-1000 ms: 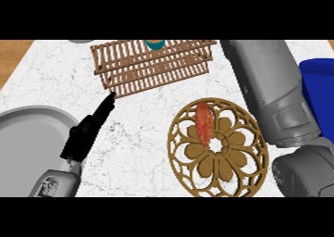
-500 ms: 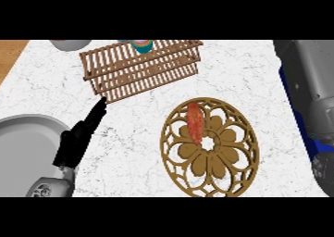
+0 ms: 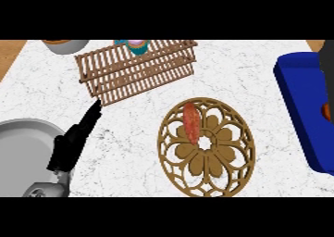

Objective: Pick the cupcake from the placemat and place it in the tiered shelf

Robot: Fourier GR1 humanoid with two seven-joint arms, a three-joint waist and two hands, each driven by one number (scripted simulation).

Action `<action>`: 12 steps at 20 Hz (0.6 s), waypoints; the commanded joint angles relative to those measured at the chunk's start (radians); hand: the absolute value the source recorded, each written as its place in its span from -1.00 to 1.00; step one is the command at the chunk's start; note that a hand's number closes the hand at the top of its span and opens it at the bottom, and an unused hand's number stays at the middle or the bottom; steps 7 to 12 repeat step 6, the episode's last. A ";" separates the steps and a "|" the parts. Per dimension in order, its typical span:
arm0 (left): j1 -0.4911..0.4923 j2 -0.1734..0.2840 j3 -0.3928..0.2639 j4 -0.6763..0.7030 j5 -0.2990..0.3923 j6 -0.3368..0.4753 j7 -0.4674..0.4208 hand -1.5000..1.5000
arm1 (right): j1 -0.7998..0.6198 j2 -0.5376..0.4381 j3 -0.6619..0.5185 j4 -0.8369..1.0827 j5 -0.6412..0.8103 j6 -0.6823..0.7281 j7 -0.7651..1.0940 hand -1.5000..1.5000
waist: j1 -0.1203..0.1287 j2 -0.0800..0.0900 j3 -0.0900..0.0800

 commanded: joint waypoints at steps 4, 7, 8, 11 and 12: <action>0.045 0.028 0.054 0.089 0.029 -0.027 0.004 0.00 | 0.119 -0.042 0.036 -0.092 -0.031 0.148 -0.019 -1.00 | -0.003 0.007 -0.013; 0.062 0.028 0.048 0.074 0.024 -0.032 0.002 0.00 | 0.119 -0.081 0.035 -0.094 -0.034 0.161 0.042 -1.00 | -0.001 0.006 -0.013; 0.062 0.028 0.048 0.074 0.024 -0.032 0.002 0.00 | 0.119 -0.081 0.035 -0.094 -0.034 0.161 0.042 -1.00 | -0.001 0.006 -0.013; 0.062 0.028 0.048 0.074 0.024 -0.032 0.002 0.00 | 0.119 -0.081 0.035 -0.094 -0.034 0.161 0.042 -1.00 | -0.001 0.006 -0.013; 0.062 0.028 0.048 0.074 0.024 -0.032 0.002 0.00 | 0.119 -0.081 0.035 -0.094 -0.034 0.161 0.042 -1.00 | -0.001 0.006 -0.013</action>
